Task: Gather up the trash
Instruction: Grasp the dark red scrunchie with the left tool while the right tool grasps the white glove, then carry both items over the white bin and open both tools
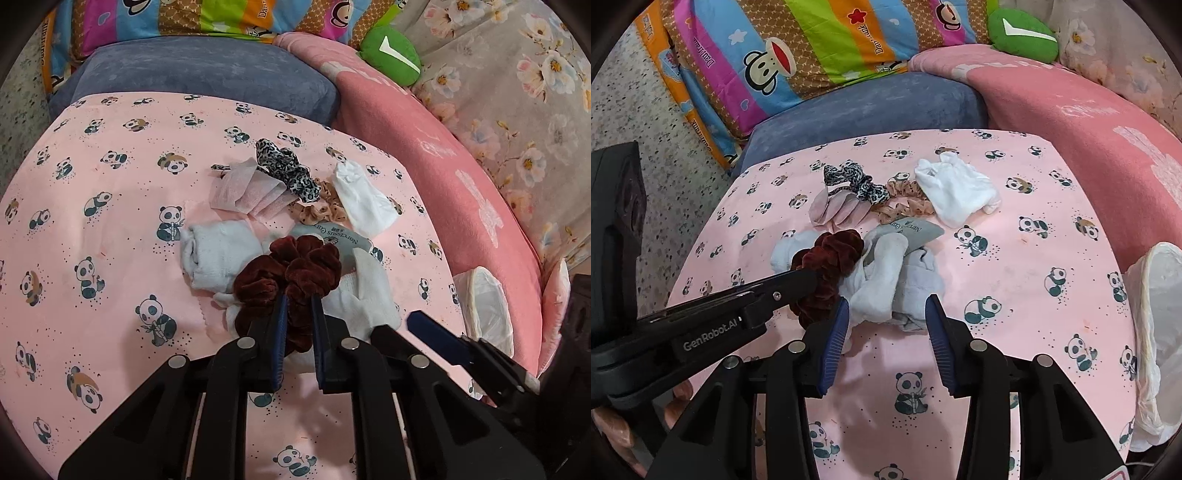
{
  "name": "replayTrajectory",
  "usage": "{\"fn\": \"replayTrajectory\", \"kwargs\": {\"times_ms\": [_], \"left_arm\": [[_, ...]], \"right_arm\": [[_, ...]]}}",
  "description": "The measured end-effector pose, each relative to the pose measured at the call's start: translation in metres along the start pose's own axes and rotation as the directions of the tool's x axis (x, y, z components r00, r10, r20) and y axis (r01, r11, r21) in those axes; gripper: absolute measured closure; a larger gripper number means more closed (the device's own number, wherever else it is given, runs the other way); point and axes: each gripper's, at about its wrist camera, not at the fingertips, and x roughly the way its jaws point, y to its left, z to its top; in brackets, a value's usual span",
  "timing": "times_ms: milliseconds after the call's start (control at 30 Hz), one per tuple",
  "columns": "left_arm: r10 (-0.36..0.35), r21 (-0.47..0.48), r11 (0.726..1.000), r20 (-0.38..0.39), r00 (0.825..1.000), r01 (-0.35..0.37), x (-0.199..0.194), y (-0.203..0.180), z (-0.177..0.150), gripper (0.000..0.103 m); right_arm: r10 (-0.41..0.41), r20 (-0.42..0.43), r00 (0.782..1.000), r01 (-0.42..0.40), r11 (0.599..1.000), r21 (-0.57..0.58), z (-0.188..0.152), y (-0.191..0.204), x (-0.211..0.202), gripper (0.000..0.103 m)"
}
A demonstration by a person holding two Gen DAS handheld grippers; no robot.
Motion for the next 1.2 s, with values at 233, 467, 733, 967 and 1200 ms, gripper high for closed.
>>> {"fn": "replayTrajectory", "kwargs": {"times_ms": [233,467,733,967,1200], "left_arm": [[0.008,0.003,1.000,0.021,1.000,-0.008,-0.009,0.002,0.004,0.092],[0.009,0.040,0.999,0.083,0.997,-0.012,-0.036,-0.014,0.013,0.092],[-0.023,0.109,0.994,0.150,0.988,0.007,-0.063,-0.052,0.027,0.093],[-0.074,0.198,0.979,0.164,0.984,0.040,-0.068,-0.101,0.030,0.093],[-0.131,0.298,0.951,0.148,0.980,0.082,-0.061,-0.163,0.025,0.093]], "right_arm": [[0.026,-0.013,1.000,-0.026,0.999,-0.026,0.001,0.009,0.004,0.094],[0.057,0.074,0.996,-0.055,0.998,-0.024,0.015,0.007,-0.033,0.096],[0.047,0.204,0.978,-0.048,0.999,-0.002,0.035,-0.011,-0.095,0.096],[-0.016,0.299,0.954,0.001,0.999,0.048,0.045,-0.049,-0.148,0.096],[-0.116,0.355,0.928,0.068,0.987,0.146,0.037,-0.109,-0.190,0.096]]}}
